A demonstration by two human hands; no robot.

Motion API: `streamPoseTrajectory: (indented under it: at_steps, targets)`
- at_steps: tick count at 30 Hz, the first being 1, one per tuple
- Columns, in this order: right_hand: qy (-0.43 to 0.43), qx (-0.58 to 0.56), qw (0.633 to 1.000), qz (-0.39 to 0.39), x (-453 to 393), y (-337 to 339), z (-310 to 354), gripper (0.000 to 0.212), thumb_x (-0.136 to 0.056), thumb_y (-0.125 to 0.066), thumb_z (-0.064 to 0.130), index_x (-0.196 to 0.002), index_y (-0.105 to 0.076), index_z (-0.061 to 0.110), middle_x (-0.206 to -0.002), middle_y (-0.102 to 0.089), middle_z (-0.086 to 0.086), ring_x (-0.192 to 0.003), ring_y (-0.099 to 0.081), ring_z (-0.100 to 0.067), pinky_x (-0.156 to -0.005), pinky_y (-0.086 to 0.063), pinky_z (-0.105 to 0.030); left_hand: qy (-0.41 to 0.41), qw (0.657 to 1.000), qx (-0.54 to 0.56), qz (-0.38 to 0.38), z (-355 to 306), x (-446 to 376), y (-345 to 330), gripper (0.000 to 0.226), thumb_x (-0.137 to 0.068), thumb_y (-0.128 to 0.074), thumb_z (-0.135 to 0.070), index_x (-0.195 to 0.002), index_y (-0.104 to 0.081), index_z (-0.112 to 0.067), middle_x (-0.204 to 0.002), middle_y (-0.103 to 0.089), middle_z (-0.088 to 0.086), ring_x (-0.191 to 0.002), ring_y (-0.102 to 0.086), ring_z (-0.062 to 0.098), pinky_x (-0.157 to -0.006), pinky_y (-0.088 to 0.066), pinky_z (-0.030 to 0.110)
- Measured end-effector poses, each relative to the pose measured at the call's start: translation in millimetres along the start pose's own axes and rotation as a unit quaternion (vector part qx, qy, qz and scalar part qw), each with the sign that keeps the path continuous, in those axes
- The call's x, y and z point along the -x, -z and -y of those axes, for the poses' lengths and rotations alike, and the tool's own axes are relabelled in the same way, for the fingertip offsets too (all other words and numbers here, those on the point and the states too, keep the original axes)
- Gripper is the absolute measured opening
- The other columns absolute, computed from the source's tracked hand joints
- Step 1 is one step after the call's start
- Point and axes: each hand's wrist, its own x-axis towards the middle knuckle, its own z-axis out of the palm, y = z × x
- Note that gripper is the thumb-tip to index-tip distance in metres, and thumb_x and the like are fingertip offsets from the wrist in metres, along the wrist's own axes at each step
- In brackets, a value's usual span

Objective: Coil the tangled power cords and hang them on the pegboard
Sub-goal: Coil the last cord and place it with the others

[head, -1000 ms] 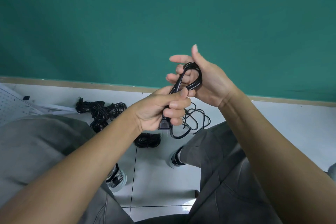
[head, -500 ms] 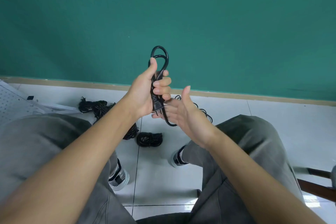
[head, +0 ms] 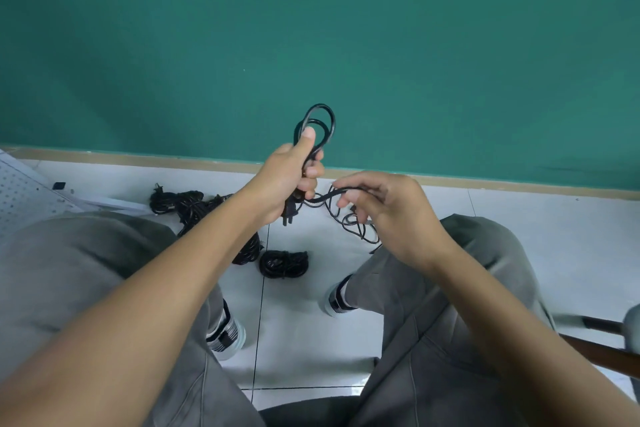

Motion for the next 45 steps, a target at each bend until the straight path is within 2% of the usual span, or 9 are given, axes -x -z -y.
streamPoseTrajectory:
  at_steps: [4,8,11,16,19,23,31,37,45]
  targets:
    - [-0.011,-0.068,0.997,-0.024,-10.8,1.5,10.7,0.012,-0.093,-0.069,0.002,-0.096,-0.067,0.014,-0.080,-0.075,0.002,-0.060,-0.063,-0.020,-0.069,-0.056,-0.044,-0.008,0.995,-0.085,0.047,8.6,10.4,-14.1,0.055,-0.105,-0.033,-0.061,-0.082,-0.055,-0.016,-0.056,-0.049,-0.009,-0.044,-0.034,0.010,-0.051,-0.037,0.025]
    - [-0.057,-0.016,0.991,-0.120,-20.0,-0.4,7.8,0.036,-0.071,-0.093,0.025,-0.088,-0.063,0.016,-0.074,-0.068,0.001,-0.059,-0.065,-0.009,-0.060,-0.050,-0.027,0.043,0.986,-0.002,0.163,10.8,15.4,-16.9,0.062,-0.086,-0.042,-0.082,-0.068,-0.051,-0.023,-0.066,-0.047,-0.004,-0.049,-0.025,0.008,-0.060,-0.015,0.034]
    - [-0.074,0.001,0.986,-0.146,-25.3,0.5,3.6,0.035,-0.072,-0.090,0.024,-0.084,-0.058,0.019,-0.076,-0.062,0.006,-0.058,-0.058,-0.008,-0.056,-0.045,-0.025,0.030,0.982,0.031,0.182,14.2,11.3,-12.9,0.027,-0.085,-0.072,-0.044,-0.082,-0.058,-0.020,-0.070,-0.051,-0.006,-0.052,-0.029,0.005,-0.059,-0.017,0.029]
    - [-0.029,-0.123,0.989,-0.080,-24.5,5.0,-8.1,0.015,-0.098,-0.068,0.018,-0.101,-0.059,0.006,-0.095,-0.066,-0.008,-0.080,-0.070,-0.014,-0.081,-0.058,-0.036,0.024,0.974,0.054,0.218,8.7,8.4,-6.6,0.013,-0.088,-0.064,-0.015,-0.087,-0.053,-0.021,-0.074,-0.043,-0.006,-0.054,-0.030,0.004,-0.066,-0.012,0.031]
    - [-0.043,-0.124,0.991,-0.027,-16.6,10.1,-24.4,0.020,-0.108,-0.051,0.019,-0.106,-0.058,0.001,-0.100,-0.068,-0.009,-0.094,-0.066,-0.010,-0.088,-0.050,-0.023,0.019,0.973,0.055,0.221,4.9,8.8,-2.6,0.012,-0.090,-0.063,-0.012,-0.088,-0.053,-0.017,-0.077,-0.051,0.000,-0.058,-0.040,0.010,-0.074,-0.022,0.037]
    - [-0.089,-0.031,0.995,0.014,-6.9,7.8,-55.7,0.013,-0.104,-0.059,0.019,-0.100,-0.064,0.007,-0.099,-0.074,-0.009,-0.099,-0.068,-0.026,-0.100,-0.051,-0.049,0.029,0.974,0.053,0.216,3.0,10.3,-0.6,0.015,-0.100,-0.060,-0.007,-0.095,-0.049,-0.015,-0.091,-0.070,0.006,-0.059,-0.044,0.012,-0.085,-0.041,0.039]
    - [-0.120,-0.156,0.968,-0.152,-11.1,12.6,-39.8,0.014,-0.099,-0.067,0.013,-0.097,-0.072,0.000,-0.087,-0.070,-0.012,-0.085,-0.073,-0.032,-0.076,-0.064,-0.038,0.036,0.993,-0.072,0.092,11.9,5.8,-6.7,0.049,-0.084,-0.060,-0.064,-0.084,-0.057,-0.015,-0.079,-0.070,0.008,-0.050,-0.035,0.012,-0.064,-0.043,0.033]
    - [-0.097,-0.144,0.968,-0.182,-23.6,13.4,-15.7,0.011,-0.099,-0.067,0.013,-0.090,-0.072,0.011,-0.085,-0.066,-0.004,-0.086,-0.071,-0.029,-0.071,-0.064,-0.033,0.046,0.989,-0.084,0.115,21.3,3.8,-8.2,0.023,-0.103,-0.058,-0.042,-0.110,-0.060,-0.020,-0.112,-0.077,0.007,-0.059,-0.046,0.011,-0.061,-0.044,0.022]
    - [-0.089,-0.053,0.978,-0.178,-32.7,26.2,-7.0,0.018,-0.095,-0.072,0.021,-0.080,-0.070,0.030,-0.071,-0.068,0.008,-0.080,-0.073,-0.032,-0.080,-0.062,-0.049,0.107,0.983,0.061,0.133,18.7,0.7,-0.1,0.044,-0.078,-0.079,-0.036,-0.114,-0.068,-0.016,-0.112,-0.066,-0.001,-0.094,-0.062,0.019,-0.084,-0.054,0.037]
